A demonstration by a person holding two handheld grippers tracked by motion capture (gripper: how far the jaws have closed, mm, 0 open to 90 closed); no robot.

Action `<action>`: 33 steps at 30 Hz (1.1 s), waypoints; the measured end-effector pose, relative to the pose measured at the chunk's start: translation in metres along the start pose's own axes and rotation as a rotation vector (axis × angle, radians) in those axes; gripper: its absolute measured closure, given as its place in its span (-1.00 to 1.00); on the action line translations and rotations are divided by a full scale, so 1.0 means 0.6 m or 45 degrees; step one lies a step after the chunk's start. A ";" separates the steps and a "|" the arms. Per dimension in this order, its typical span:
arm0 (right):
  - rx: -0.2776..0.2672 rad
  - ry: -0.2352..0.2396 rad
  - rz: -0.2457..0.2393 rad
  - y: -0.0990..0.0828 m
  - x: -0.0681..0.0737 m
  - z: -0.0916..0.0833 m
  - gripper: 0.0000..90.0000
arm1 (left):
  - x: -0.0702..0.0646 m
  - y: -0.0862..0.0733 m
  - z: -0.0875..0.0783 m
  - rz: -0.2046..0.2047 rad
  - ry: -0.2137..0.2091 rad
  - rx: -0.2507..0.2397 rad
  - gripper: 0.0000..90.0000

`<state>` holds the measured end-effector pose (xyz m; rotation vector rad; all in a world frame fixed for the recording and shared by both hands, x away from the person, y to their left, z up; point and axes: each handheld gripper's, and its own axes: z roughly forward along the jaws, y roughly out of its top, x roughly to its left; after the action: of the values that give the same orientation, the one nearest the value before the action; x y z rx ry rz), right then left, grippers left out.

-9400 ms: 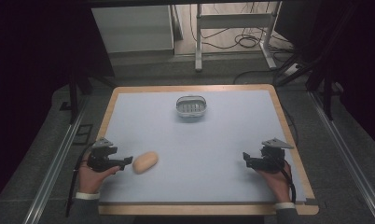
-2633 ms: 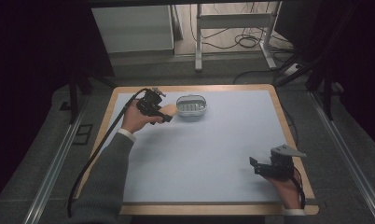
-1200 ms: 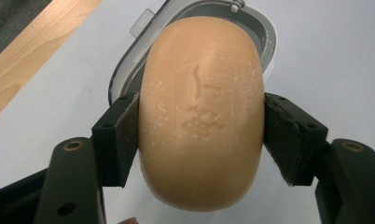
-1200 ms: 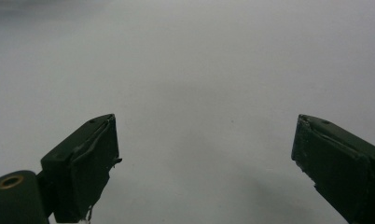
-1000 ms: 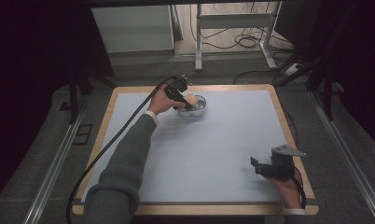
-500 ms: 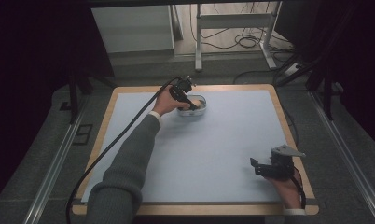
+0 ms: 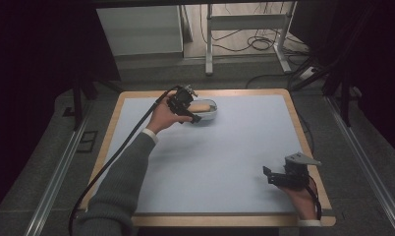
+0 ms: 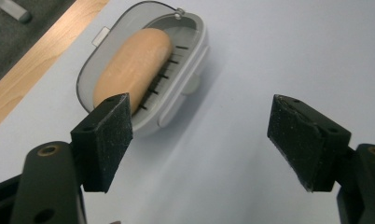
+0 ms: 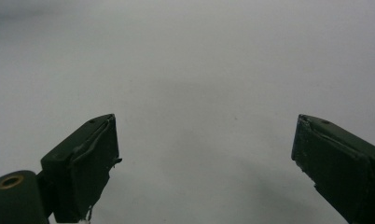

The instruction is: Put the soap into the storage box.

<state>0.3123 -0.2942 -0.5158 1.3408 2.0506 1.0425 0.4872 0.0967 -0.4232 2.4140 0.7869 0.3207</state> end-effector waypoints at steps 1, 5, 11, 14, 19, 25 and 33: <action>-0.001 0.000 -0.001 0.000 0.000 0.000 -0.84 | -0.004 -0.006 -0.006 -0.003 0.004 -0.010 -0.51; 0.002 -0.001 -0.004 -0.001 0.001 0.001 -0.84 | -0.020 -0.038 -0.029 -0.031 0.016 -0.041 -0.56; 0.005 -0.001 -0.008 -0.001 0.002 0.001 -0.84 | -0.042 -0.103 -0.053 -0.089 0.033 -0.102 -0.57; 0.005 0.001 -0.008 0.000 0.005 0.001 -0.84 | -0.053 -0.137 -0.061 -0.096 0.043 -0.103 -0.58; 0.006 -0.002 -0.015 0.001 0.006 0.001 -0.84 | -0.076 -0.188 -0.072 -0.130 0.072 -0.114 -0.58; 0.007 -0.001 -0.017 0.000 0.008 0.003 -0.84 | -0.100 -0.250 -0.079 -0.181 0.084 -0.121 -0.59; 0.008 -0.002 -0.027 0.001 0.013 0.004 -0.84 | -0.115 -0.324 -0.078 -0.295 0.066 -0.139 -0.60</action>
<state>0.3109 -0.2863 -0.5166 1.3195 2.0641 1.0263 0.3241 0.2048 -0.5037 2.1946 1.0340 0.3262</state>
